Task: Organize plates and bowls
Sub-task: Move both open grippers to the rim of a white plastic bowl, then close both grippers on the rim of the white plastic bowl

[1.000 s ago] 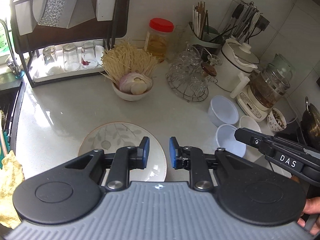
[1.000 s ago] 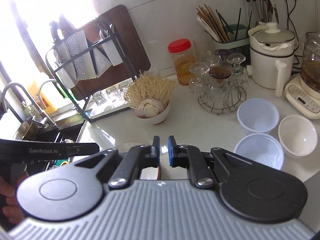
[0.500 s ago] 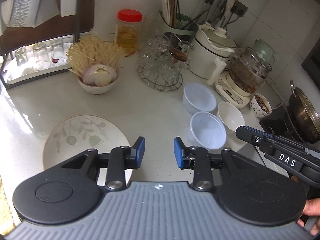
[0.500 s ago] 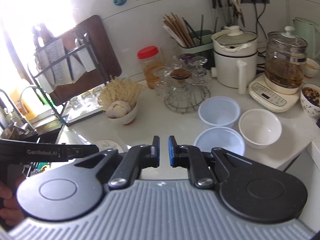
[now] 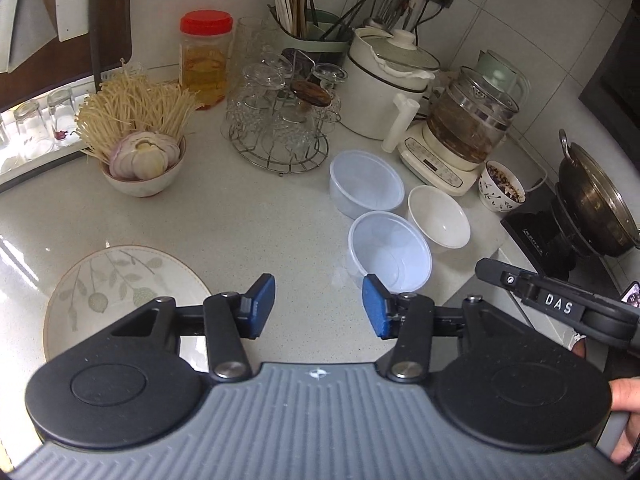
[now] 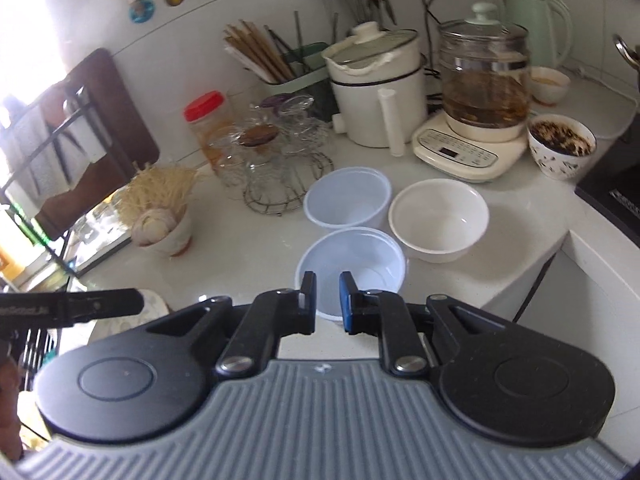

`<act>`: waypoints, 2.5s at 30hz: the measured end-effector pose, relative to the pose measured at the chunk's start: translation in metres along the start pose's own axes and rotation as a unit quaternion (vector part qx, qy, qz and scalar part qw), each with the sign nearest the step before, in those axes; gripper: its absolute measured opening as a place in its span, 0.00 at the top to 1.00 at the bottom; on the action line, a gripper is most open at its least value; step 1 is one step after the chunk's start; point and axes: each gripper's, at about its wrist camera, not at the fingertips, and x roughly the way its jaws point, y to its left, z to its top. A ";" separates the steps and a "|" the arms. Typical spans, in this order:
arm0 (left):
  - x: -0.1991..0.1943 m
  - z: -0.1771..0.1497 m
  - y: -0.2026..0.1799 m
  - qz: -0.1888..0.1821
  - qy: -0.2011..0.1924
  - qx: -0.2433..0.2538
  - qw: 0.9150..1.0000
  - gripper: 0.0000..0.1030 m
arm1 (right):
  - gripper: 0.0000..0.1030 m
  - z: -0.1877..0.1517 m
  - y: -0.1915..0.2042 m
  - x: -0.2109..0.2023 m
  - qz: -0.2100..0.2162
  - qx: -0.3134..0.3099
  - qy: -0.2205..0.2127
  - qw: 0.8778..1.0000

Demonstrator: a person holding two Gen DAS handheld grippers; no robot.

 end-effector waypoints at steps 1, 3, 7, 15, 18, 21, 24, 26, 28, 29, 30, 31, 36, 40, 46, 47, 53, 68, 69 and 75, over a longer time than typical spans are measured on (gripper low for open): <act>0.003 0.001 0.000 0.001 0.003 0.005 1.000 0.47 | 0.84 0.001 -0.004 0.001 -0.005 0.007 -0.001 1.000; 0.012 0.004 -0.001 0.003 0.008 0.011 1.000 0.47 | 0.84 0.002 -0.008 0.004 -0.018 0.009 -0.004 1.000; 0.027 0.005 -0.006 -0.022 0.016 0.007 1.000 0.44 | 0.84 0.002 -0.015 0.012 -0.035 0.002 -0.014 0.999; 0.059 0.001 -0.023 -0.020 0.026 0.005 0.999 0.43 | 0.62 0.000 -0.033 0.035 -0.034 0.021 0.002 0.999; 0.065 0.002 -0.028 -0.029 0.020 -0.005 0.999 0.42 | 0.22 -0.003 -0.046 0.041 -0.013 0.046 -0.004 0.999; 0.076 0.006 -0.034 -0.022 0.016 -0.010 1.000 0.42 | 0.21 0.002 -0.055 0.055 -0.001 0.059 0.016 0.998; 0.088 0.010 -0.036 -0.023 0.015 -0.021 0.999 0.42 | 0.21 0.004 -0.064 0.068 -0.005 0.069 0.026 0.997; 0.099 0.014 -0.038 -0.022 0.016 -0.027 0.999 0.42 | 0.21 0.004 -0.070 0.077 0.008 0.080 0.035 0.996; 0.111 0.016 -0.036 -0.019 0.023 -0.040 0.999 0.42 | 0.21 0.003 -0.075 0.083 0.023 0.090 0.042 0.995; 0.117 0.017 -0.034 -0.021 0.025 -0.050 0.998 0.42 | 0.22 0.003 -0.077 0.088 0.028 0.093 0.047 0.994; 0.122 0.019 -0.033 -0.026 0.027 -0.057 0.998 0.42 | 0.22 0.002 -0.078 0.091 0.033 0.095 0.053 0.994; 0.129 0.021 -0.031 -0.028 0.034 -0.062 0.997 0.42 | 0.22 0.003 -0.078 0.095 0.040 0.095 0.060 0.993; 0.159 0.027 -0.027 -0.035 0.061 -0.078 0.994 0.43 | 0.40 0.007 -0.084 0.112 0.054 0.109 0.086 0.989; 0.173 0.031 -0.032 -0.032 0.065 -0.051 0.996 0.45 | 0.55 0.005 -0.089 0.123 0.043 0.118 0.095 0.988; 0.192 0.028 -0.030 -0.033 0.081 -0.052 0.995 0.68 | 0.75 0.001 -0.093 0.135 0.048 0.129 0.103 0.985; 0.194 0.027 -0.029 -0.036 0.083 -0.057 0.994 0.71 | 0.75 0.001 -0.093 0.136 0.048 0.128 0.103 0.985; 0.193 0.025 -0.025 -0.048 0.082 -0.069 0.993 0.79 | 0.81 0.001 -0.086 0.133 0.044 0.111 0.095 0.988; 0.153 0.025 -0.009 -0.039 0.050 -0.087 0.994 0.79 | 0.81 0.014 -0.057 0.123 0.065 0.062 0.089 0.992; 0.149 0.025 -0.006 -0.037 0.048 -0.090 0.994 0.79 | 0.81 0.015 -0.053 0.123 0.067 0.056 0.091 0.992; 0.127 0.024 0.008 -0.026 0.039 -0.110 0.993 0.79 | 0.81 0.020 -0.029 0.119 0.078 0.027 0.097 0.992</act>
